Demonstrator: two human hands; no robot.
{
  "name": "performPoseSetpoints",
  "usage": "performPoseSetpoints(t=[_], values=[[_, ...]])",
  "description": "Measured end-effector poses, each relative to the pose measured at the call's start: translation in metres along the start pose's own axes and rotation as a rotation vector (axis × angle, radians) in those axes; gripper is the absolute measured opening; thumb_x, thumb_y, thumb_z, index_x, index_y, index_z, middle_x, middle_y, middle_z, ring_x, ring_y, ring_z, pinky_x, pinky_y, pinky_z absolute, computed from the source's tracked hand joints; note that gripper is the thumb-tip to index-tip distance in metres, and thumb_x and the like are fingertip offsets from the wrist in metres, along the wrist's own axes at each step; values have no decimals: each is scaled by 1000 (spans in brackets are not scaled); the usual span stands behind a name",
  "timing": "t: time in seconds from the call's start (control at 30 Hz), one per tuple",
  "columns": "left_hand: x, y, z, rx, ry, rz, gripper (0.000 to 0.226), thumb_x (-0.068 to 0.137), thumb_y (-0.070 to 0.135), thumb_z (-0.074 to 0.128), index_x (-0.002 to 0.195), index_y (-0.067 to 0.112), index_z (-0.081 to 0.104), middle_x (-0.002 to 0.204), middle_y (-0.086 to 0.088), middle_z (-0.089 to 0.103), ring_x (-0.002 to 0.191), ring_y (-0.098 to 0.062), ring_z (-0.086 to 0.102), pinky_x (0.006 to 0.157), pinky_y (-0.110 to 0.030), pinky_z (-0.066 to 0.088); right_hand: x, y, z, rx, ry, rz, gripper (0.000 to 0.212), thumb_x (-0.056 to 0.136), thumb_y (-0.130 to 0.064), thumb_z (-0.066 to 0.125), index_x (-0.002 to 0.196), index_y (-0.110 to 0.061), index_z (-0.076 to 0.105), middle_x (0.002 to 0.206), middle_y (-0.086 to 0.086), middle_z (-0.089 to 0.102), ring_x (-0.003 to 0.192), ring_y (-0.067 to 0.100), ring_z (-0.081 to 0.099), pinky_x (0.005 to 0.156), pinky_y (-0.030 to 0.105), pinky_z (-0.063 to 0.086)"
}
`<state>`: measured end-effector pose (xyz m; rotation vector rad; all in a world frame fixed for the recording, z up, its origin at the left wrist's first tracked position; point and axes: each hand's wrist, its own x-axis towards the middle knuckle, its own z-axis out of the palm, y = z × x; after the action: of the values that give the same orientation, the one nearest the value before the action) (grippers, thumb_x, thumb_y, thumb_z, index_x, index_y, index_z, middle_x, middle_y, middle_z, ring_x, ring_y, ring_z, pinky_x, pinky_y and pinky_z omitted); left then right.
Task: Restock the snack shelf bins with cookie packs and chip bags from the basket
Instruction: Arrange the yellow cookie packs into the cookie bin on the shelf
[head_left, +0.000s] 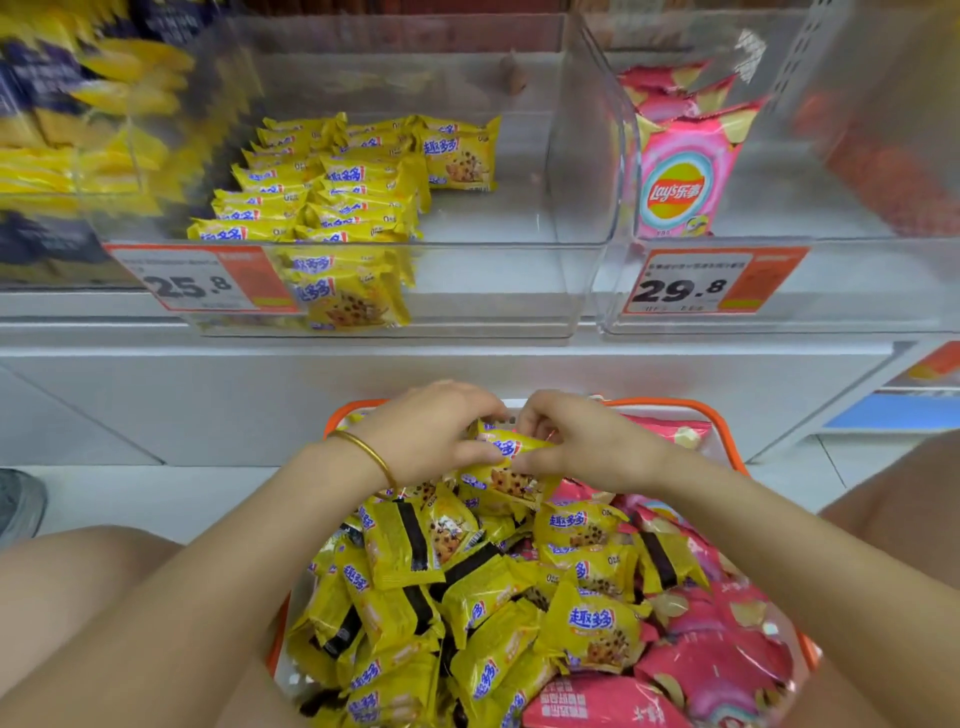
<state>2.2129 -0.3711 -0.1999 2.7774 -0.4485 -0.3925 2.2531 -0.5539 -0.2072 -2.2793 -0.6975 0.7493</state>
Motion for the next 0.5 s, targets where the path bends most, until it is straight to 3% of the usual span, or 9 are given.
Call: performPoseSetpoints(t=[0.1,0.17,0.23,0.3,0.37,0.43,0.5], values=[[-7,8,-23,-242,139,56,27,84,33,68,110,26,64,89,14,61,79,-2,55,73,-23,43,-19,-27,-25,76,-25,3,39,77,-31,75,108,-17,56,81,-3,56,68,8,51,62,27,43],[-16,14,-53,-389,268,110,24,78,31,74,99,36,63,76,17,60,68,0,54,62,-14,41,-28,-55,-48,-5,25,-62,41,72,-39,76,104,-18,60,79,0,58,70,9,52,61,30,41],[-24,19,-87,-490,459,152,30,76,32,72,103,37,58,81,10,62,71,0,56,64,-12,43,-36,-90,-75,-56,83,-128,39,68,-43,75,94,-15,65,83,8,68,72,17,59,65,38,47],[-27,16,-117,-525,733,147,31,80,28,62,111,28,57,90,7,63,79,1,56,73,-13,45,-37,-120,-103,-44,158,-185,36,68,-41,74,88,-12,69,83,10,72,72,24,65,59,34,49],[-23,5,-139,-389,942,52,28,88,26,55,115,19,58,98,3,62,86,-1,55,79,-13,42,-22,-145,-126,-102,287,-227,33,73,-39,74,87,-9,72,80,10,72,66,22,64,51,26,46],[-15,-15,-147,-122,900,-102,30,93,29,51,117,13,60,108,-1,62,100,-12,56,86,-20,39,14,-157,-139,-223,417,-225,32,76,-35,75,91,-7,71,83,14,70,65,18,61,50,25,45],[-9,-31,-141,66,714,-221,47,89,44,40,119,15,61,120,-5,62,115,-23,53,96,-32,41,65,-158,-143,-457,511,-138,38,75,-32,75,99,-4,68,94,19,66,80,25,61,58,31,44]])
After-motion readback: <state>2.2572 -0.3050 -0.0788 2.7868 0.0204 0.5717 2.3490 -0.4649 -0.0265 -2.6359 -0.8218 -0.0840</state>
